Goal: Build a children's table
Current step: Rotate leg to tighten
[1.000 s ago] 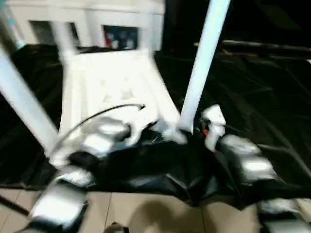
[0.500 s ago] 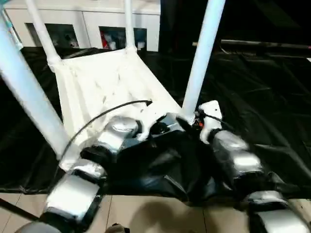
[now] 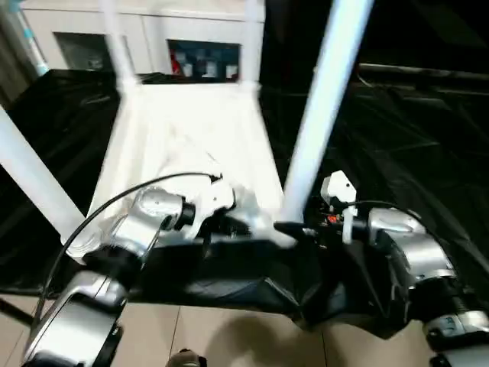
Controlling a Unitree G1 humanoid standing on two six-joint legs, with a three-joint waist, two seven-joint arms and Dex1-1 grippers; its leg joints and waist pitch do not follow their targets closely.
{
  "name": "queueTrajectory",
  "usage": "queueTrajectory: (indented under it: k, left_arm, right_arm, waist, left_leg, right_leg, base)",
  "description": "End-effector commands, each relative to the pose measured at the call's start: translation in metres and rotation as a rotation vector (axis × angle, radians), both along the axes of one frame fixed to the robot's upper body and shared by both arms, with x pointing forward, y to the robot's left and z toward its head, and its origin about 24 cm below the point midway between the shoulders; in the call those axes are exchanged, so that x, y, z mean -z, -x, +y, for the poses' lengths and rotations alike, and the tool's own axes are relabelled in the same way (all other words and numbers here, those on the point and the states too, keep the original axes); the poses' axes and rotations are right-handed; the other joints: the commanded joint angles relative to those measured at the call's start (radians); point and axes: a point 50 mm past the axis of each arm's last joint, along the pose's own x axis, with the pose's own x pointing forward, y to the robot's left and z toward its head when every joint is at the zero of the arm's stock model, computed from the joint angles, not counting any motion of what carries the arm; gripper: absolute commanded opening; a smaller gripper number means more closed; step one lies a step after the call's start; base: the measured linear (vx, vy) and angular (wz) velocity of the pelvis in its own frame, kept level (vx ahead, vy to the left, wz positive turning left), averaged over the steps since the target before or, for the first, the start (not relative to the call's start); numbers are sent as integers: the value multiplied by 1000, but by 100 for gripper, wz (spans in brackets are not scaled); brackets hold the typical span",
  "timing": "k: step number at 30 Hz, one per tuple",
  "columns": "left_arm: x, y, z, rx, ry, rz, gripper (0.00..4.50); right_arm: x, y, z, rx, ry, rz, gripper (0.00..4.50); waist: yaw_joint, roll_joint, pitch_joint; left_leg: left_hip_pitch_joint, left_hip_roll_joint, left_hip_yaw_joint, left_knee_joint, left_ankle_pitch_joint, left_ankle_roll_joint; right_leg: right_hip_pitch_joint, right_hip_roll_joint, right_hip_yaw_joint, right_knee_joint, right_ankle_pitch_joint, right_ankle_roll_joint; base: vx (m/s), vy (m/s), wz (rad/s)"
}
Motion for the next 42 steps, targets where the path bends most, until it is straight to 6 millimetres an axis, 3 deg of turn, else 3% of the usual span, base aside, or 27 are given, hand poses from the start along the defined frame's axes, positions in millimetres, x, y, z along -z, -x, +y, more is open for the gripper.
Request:
queueTrajectory:
  k: [1, 11, 16, 20, 23, 24, 29, 30, 33, 35, 41, 42]
  left_arm:
    - [-18, -1, -13, 67, 96, -41, 0]
    - [-21, -2, -17, 51, 101, -61, 0]
    - [-21, -4, -16, 20, 102, -74, 0]
    - [-13, -15, -19, -123, 60, -106, 0]
    - [-7, -27, -35, -283, 59, -134, 0]
    - [-7, -27, -35, -283, 59, -134, 0]
    - [-4, -36, -70, -415, 63, -151, 0]
    - [-4, -36, -75, -414, 68, -152, 0]
    - [-6, -37, -84, -412, 73, -162, 0]
    - [-8, -38, -86, -385, 71, -180, 0]
    - [-9, -32, -77, -258, 78, -164, 0]
    - [-10, -30, -71, -226, 85, -151, 0]
  right_arm:
    - [1, 2, -4, -5, 29, 6, 361]
    - [4, 5, 3, -36, 41, 18, 280]
    - [5, 7, 4, -20, 10, 31, 266]
    - [20, 4, 4, 140, 12, 54, 264]
    - [42, -6, 11, 440, 20, 87, 264]
    - [42, -6, 11, 440, 20, 87, 263]
    - [56, -18, 37, 736, 6, 138, 263]
    - [56, -19, 44, 732, 15, 130, 263]
    - [52, -22, 59, 701, 18, 96, 263]
    - [42, -25, 66, 651, -45, 66, 319]
    - [25, -26, 58, 497, -107, 11, 368]
    - [20, -23, 51, 417, -108, 0, 368]
  waist:
    - [-5, -9, -73]
    - [-5, -10, -75]
    - [-5, -13, -76]
    - [-8, -14, -75]
    - [-21, -15, -70]
    - [-23, -17, -70]
    - [-39, -10, -64]
    - [-38, -4, -66]
    - [-41, -4, -70]
    - [-38, -1, -70]
    - [-36, -6, -73]
    - [-32, -9, -74]
  left_leg:
    - [31, 30, -11, -71, -283, 19]
    - [29, 28, -11, -68, -258, 25]
    - [28, 28, -11, -66, -249, 29]
    - [27, 26, -12, -68, -252, 23]
    - [30, 20, -14, -70, -303, -13]
    - [30, 20, -16, -72, -310, -20]
    - [37, 17, -23, -77, -383, -42]
    - [38, 17, -25, -78, -387, -46]
    - [38, 17, -23, -82, -376, -28]
    - [41, 16, -21, -80, -389, -20]
    - [36, 19, -21, -81, -375, 2]
    - [33, 20, -20, -80, -346, 14]
  right_leg:
    - [37, -50, 39, -79, -232, -221]
    - [38, -49, 38, -77, -209, -219]
    - [38, -50, 38, -76, -194, -221]
    - [38, -51, 38, -80, -217, -211]
    - [30, -53, 38, -90, -316, -191]
    - [34, -54, 36, -93, -341, -182]
    - [26, -54, 33, -111, -467, -136]
    - [28, -54, 32, -112, -472, -132]
    - [32, -50, 33, -114, -384, -142]
    - [31, -52, 34, -115, -377, -148]
    - [39, -52, 33, -111, -355, -162]
    - [43, -53, 35, -108, -319, -171]
  base:
    - [0, 0, 0]
    - [0, 0, 0]
    - [0, 0, 0]
    - [0, 0, 0]
    - [0, 0, 0]
    - [0, 0, 0]
    - [0, 0, 0]
    - [0, 0, 0]
    - [0, 0, 0]
    - [0, 0, 0]
    - [0, 0, 0]
    - [0, 0, 0]
